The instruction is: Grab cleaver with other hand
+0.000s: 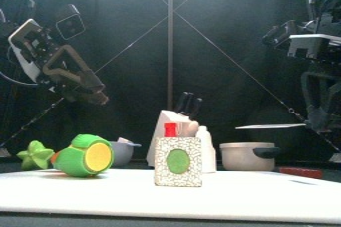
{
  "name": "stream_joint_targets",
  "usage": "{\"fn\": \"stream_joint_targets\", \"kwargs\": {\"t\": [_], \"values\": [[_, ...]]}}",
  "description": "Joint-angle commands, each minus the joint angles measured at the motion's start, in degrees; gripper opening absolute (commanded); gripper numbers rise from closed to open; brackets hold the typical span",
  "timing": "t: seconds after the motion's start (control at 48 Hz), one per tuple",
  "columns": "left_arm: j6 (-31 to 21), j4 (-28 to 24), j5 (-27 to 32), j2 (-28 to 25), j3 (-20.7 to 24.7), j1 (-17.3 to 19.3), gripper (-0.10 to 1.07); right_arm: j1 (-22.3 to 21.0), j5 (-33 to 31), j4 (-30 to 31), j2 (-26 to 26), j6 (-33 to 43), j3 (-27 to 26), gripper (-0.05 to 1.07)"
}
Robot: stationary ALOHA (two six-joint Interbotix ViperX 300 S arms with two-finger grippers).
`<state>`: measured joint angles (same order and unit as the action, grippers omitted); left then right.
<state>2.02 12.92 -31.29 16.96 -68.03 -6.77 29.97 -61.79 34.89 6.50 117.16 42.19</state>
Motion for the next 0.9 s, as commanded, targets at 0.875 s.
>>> {"fn": "stream_joint_targets", "kwargs": {"t": [0.875], "values": [[-0.09, 0.44, -13.01, -0.09, 3.43, -1.23, 0.82, -6.94, -0.44, 6.77, 6.15, -32.08, -12.22, 0.46]]}}
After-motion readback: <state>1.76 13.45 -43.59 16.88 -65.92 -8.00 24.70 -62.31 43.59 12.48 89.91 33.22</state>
